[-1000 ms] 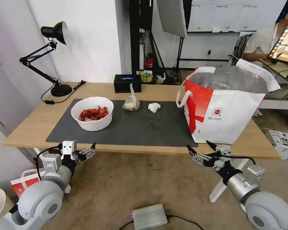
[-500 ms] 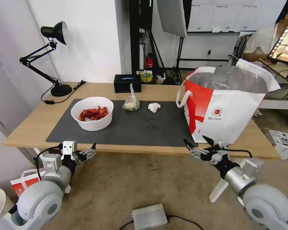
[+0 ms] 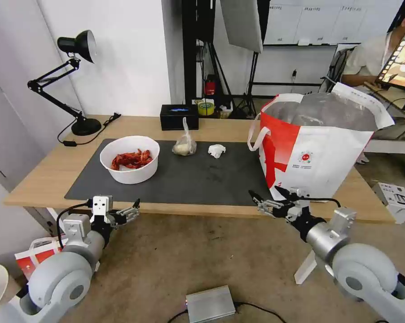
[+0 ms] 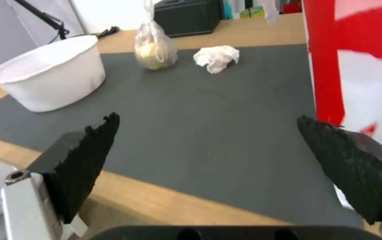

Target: Pick up the trash from the table and place it into the takeout bag.

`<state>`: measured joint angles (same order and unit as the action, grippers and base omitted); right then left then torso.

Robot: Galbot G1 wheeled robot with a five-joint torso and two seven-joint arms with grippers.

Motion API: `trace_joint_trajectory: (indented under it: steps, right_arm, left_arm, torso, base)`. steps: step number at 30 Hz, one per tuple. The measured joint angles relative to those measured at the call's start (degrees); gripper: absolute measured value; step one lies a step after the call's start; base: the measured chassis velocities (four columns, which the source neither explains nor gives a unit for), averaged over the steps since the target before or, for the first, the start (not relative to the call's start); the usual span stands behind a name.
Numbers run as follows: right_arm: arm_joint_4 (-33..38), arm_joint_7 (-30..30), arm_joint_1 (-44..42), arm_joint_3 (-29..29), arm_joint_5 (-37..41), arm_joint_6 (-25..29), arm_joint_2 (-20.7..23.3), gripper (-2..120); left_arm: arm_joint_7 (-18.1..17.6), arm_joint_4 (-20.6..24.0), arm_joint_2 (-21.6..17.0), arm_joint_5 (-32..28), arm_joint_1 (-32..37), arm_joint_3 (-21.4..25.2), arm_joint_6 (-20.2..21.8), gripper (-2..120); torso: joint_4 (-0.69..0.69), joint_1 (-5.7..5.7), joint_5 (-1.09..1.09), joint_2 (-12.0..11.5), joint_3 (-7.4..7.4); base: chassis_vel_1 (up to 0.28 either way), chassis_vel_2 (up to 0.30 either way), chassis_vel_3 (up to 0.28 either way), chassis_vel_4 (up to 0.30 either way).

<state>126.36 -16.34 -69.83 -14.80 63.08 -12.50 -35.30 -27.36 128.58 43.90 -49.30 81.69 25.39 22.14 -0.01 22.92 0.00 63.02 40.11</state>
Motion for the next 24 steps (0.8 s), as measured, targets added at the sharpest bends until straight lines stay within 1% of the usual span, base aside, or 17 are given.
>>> trace_joint_trajectory:
  steps: [2,5,6,9,10,13,15,17,18,21,22,24]
  right_arm:
    - [-0.19,-0.47,1.42,0.73,0.41,-0.40,0.00,100]
    - [-2.07,-5.70,13.28,6.96,3.87,-4.62,-0.62,100]
    - [-2.07,-5.70,13.28,6.96,3.87,-4.62,-0.62,100]
    - [-5.04,-8.15,21.67,13.29,5.29,-7.44,-2.12,100]
    - [-5.04,-8.15,21.67,13.29,5.29,-7.44,-2.12,100]
    - [-9.00,-9.74,29.27,19.75,5.89,-9.02,-4.66,100]
    - [-9.67,-10.11,30.52,20.75,5.91,-9.27,-5.12,100]
    - [-12.71,-11.69,35.61,24.95,5.93,-10.31,-7.38,100]
    - [-12.71,-11.69,35.61,24.95,5.93,-10.31,-7.38,100]
    - [-16.28,-14.21,41.14,29.04,5.84,-11.64,-10.47,100]
    - [-16.28,-14.21,41.14,29.04,5.84,-11.64,-10.47,100]
    - [-18.60,-16.42,44.24,31.29,5.69,-12.77,-12.61,100]
  left_arm:
    - [0.00,0.05,0.00,0.00,-0.04,-0.03,0.00,100]
    - [-0.05,0.43,-0.01,0.00,-0.06,0.01,0.00,100]
    - [-0.05,0.43,-0.01,0.00,-0.06,0.01,0.00,100]
    - [-0.23,0.81,-0.01,0.00,0.35,0.43,0.00,100]
    - [-0.23,0.81,-0.01,0.00,0.35,0.43,0.00,100]
    - [-0.55,1.00,0.27,0.06,0.84,0.76,0.01,100]
    - [-0.58,1.02,0.34,0.09,0.93,0.81,0.01,100]
    - [-0.64,1.02,0.65,0.29,1.16,0.84,0.02,100]
    - [-0.64,1.02,0.65,0.29,1.16,0.84,0.02,100]
    - [-0.69,0.87,0.96,0.46,1.13,0.68,0.03,100]
    - [-0.69,0.87,0.96,0.46,1.13,0.68,0.03,100]
    - [-0.76,0.76,1.13,0.52,1.10,0.58,0.04,100]
  torso:
    - [0.00,0.00,0.00,0.00,0.00]
    - [0.02,0.00,-0.02,0.00,0.00]
    - [0.02,0.00,-0.02,0.00,0.00]
    - [0.02,0.00,-0.01,0.00,0.00]
    - [0.02,0.00,-0.01,0.00,0.00]
    - [0.01,0.01,0.00,0.00,0.00]
    - [0.01,0.01,-0.01,0.00,0.00]
    - [0.02,0.00,0.00,0.00,0.00]
    - [0.02,0.00,0.00,0.00,0.00]
    - [0.01,0.00,-0.01,-0.01,0.00]
    - [0.01,0.00,-0.01,-0.01,0.00]
    - [0.01,0.00,-0.02,0.00,0.00]
  base:
    - [0.000,0.000,0.000,0.000]
    - [0.000,0.000,0.000,0.000]
    - [0.000,0.000,0.000,0.000]
    - [0.000,0.000,0.000,0.000]
    - [0.000,0.000,0.000,0.000]
    - [0.000,0.000,0.000,0.000]
    - [0.000,0.000,0.000,0.000]
    - [0.000,0.000,0.000,0.000]
    - [0.000,0.000,0.000,0.000]
    - [0.000,0.000,0.000,0.000]
    - [0.000,0.000,0.000,0.000]
    - [0.000,0.000,0.000,0.000]
